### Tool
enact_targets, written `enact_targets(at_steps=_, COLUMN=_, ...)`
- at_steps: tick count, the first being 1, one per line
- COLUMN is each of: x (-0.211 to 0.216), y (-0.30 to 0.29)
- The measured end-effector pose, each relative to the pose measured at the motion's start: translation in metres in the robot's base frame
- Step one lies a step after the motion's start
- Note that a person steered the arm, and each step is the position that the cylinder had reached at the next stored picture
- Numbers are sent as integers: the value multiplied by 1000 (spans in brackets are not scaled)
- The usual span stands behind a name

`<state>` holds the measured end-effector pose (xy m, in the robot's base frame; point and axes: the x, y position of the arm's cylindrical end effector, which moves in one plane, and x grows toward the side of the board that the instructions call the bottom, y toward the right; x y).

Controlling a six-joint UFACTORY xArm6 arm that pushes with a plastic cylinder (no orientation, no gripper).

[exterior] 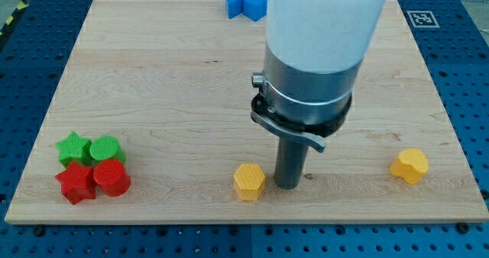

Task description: Slide the yellow hexagon to the group of blocks

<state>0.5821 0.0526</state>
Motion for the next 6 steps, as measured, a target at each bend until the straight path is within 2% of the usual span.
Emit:
enact_targets(at_steps=2, x=4, y=-15)
enact_targets(at_steps=6, x=14, y=-151)
